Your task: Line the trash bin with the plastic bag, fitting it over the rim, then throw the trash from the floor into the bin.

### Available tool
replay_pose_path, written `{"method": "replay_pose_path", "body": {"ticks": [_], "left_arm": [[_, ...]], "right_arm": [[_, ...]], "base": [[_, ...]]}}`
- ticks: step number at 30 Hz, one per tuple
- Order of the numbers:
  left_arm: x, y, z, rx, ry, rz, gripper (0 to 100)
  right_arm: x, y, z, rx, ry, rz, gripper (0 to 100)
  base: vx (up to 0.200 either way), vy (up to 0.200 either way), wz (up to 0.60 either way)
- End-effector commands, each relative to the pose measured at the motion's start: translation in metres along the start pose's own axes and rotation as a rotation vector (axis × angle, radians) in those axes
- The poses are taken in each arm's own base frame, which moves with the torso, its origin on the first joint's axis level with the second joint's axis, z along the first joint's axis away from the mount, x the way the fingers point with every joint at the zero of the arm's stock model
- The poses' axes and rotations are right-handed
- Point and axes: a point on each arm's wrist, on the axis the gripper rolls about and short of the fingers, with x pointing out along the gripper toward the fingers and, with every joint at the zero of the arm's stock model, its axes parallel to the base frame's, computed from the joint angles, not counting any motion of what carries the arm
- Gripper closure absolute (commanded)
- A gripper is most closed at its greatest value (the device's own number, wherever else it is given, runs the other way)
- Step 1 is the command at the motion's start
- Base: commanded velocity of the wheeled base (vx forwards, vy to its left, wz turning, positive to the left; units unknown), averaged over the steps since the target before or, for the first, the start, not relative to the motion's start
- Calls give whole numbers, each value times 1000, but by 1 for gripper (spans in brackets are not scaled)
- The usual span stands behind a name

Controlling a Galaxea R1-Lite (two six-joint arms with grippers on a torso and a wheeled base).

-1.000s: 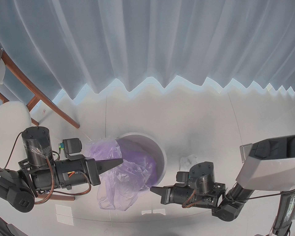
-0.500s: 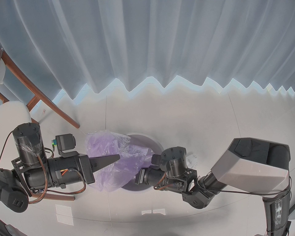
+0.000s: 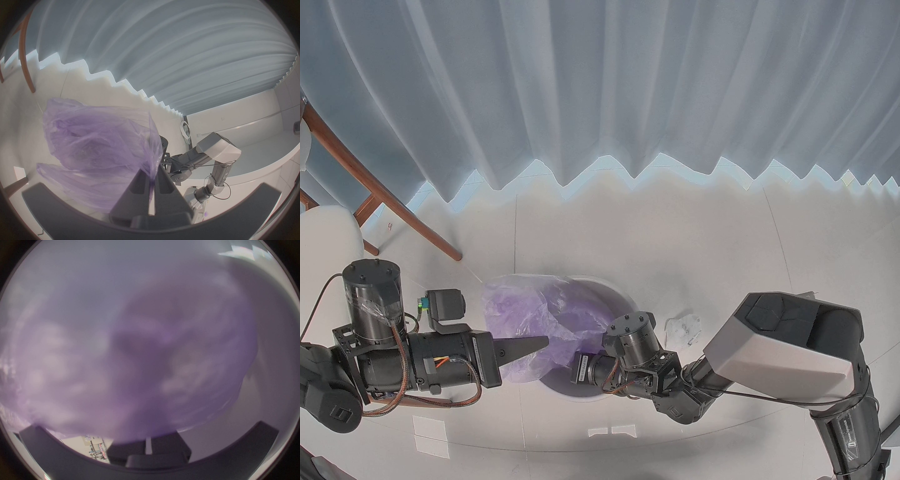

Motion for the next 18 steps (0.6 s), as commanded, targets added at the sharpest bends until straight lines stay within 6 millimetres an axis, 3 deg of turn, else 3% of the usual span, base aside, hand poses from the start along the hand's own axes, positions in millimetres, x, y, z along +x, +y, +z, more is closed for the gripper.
{"method": "replay_pose_path", "body": {"ticks": [1, 6, 11, 18], "left_arm": [[8, 5, -5, -12, 34, 16, 100], [11, 4, -5, -6, 20, 28, 100], [12, 5, -5, -5, 24, 28, 100], [21, 3, -15, -7, 74, 26, 100]], "right_arm": [[-16, 19, 2, 65, 32, -4, 100], [-53, 43, 15, 73, 29, 27, 100], [-73, 56, 22, 63, 11, 54, 100], [-128, 44, -4, 74, 100, -25, 100]], "base": [[0, 0, 0], [0, 0, 0], [0, 0, 0], [0, 0, 0]]}}
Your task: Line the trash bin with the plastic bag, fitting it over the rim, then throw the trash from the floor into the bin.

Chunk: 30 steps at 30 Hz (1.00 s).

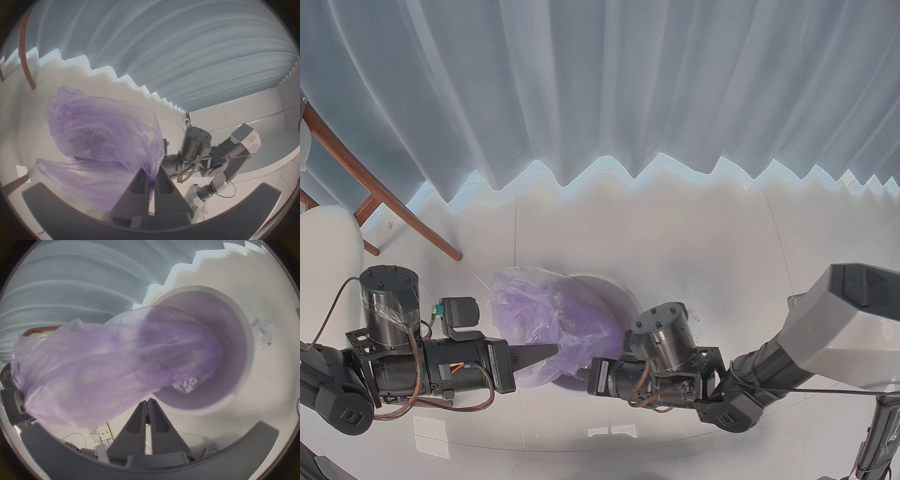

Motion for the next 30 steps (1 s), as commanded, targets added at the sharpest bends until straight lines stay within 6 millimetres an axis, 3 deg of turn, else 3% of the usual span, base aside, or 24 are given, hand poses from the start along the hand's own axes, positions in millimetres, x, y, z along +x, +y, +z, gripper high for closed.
{"method": "replay_pose_path", "body": {"ticks": [1, 3, 4, 5, 8, 9, 13, 15, 18, 25, 30], "left_arm": [[9, 0, -8, -4, 42, 6, 100], [17, 1, -17, 9, 67, 38, 100], [18, 2, -18, 13, 70, 41, 100], [22, 3, -25, 51, 96, 61, 100], [23, 5, -34, 132, 125, 80, 100], [22, 5, -36, 152, 129, 84, 100], [14, 1, -29, 166, 78, 98, 100], [13, -3, -20, 183, 35, 125, 100], [20, -13, -7, 205, -25, 184, 100], [35, -33, -15, 170, 63, 224, 100], [53, -47, -8, -188, 21, 188, 100]], "right_arm": [[-51, 1, -11, 1, 15, -15, 100], [-80, -7, -16, 8, 4, -38, 100], [-83, -8, -17, 8, 2, -40, 100], [-106, -10, -21, 8, -17, -39, 100], [-142, -7, -30, -8, -41, -3, 100], [-163, -1, -33, -21, -64, 37, 100], [-222, 12, -31, -29, -146, 127, 100], [-235, 10, -33, -21, -108, 84, 100], [-232, 4, -39, -6, -39, 24, 100], [-200, -17, -54, 5, 13, -34, 100], [-165, -40, -73, 10, 13, -29, 100]], "base": [[0, 0, 0], [0, 0, 0], [0, 0, 0], [0, 0, 0], [0, 0, 0], [0, 0, 0], [0, 0, 0], [0, 0, 0], [0, 0, 0], [0, 0, 0], [0, 0, 0]]}}
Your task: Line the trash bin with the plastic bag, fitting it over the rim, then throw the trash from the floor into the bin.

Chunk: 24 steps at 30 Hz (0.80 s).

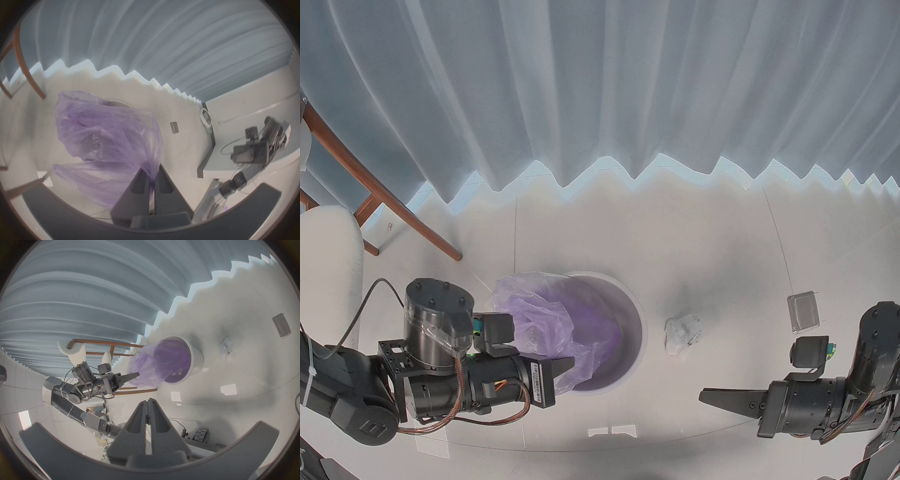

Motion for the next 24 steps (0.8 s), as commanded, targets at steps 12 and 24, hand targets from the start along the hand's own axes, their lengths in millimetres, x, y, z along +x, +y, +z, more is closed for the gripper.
{"method": "replay_pose_path", "body": {"ticks": [12, 24], "left_arm": [[6, -30, 34, -802, -127, -121, 100], [7, -19, 27, -844, -253, -245, 100]], "right_arm": [[120, -61, -85, 64, -41, -113, 100], [144, -44, -101, 9, -55, -69, 0]], "base": [[0, 0, 0], [0, 0, 0]]}}
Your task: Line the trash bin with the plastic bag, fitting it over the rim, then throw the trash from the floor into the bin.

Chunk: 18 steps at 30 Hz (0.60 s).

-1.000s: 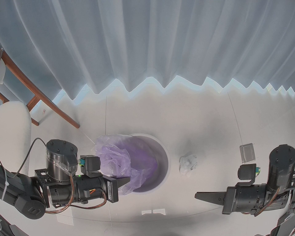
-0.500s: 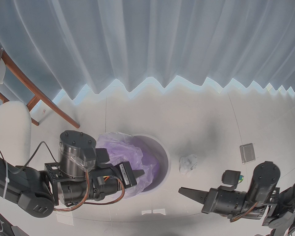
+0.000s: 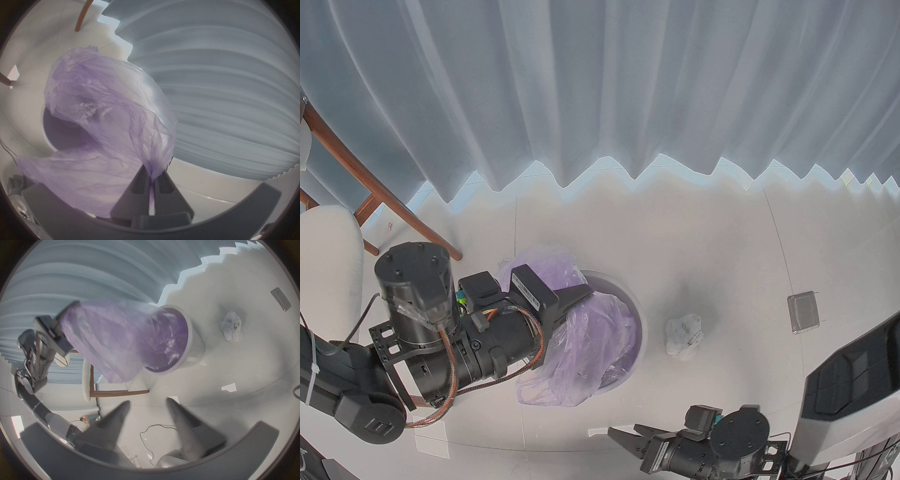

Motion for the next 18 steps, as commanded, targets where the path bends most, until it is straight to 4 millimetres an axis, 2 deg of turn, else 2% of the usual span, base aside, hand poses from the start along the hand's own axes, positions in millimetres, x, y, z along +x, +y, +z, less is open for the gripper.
{"method": "replay_pose_path", "body": {"ticks": [1, 6, 10, 13, 15, 18], "left_arm": [[3, 16, -2, -17, -7, 18, 100], [12, 29, -3, -11, -9, 61, 100], [16, 33, -4, -10, -20, 67, 100], [16, 33, -4, -10, -21, 61, 100], [16, 32, -5, -9, -18, 57, 100], [18, 33, -8, -8, -8, 59, 100]], "right_arm": [[23, 4, -21, -50, -8, -7, 0], [26, 17, -29, -206, -27, 20, 0], [16, 30, -28, -236, -50, 54, 0], [8, 31, -24, -248, -53, 59, 0], [-6, 31, -20, -270, -52, 59, 0], [-13, 33, -16, -322, -65, 69, 0]], "base": [[0, 0, 0], [0, 0, 0], [0, 0, 0], [0, 0, 0], [0, 0, 0], [0, 0, 0]]}}
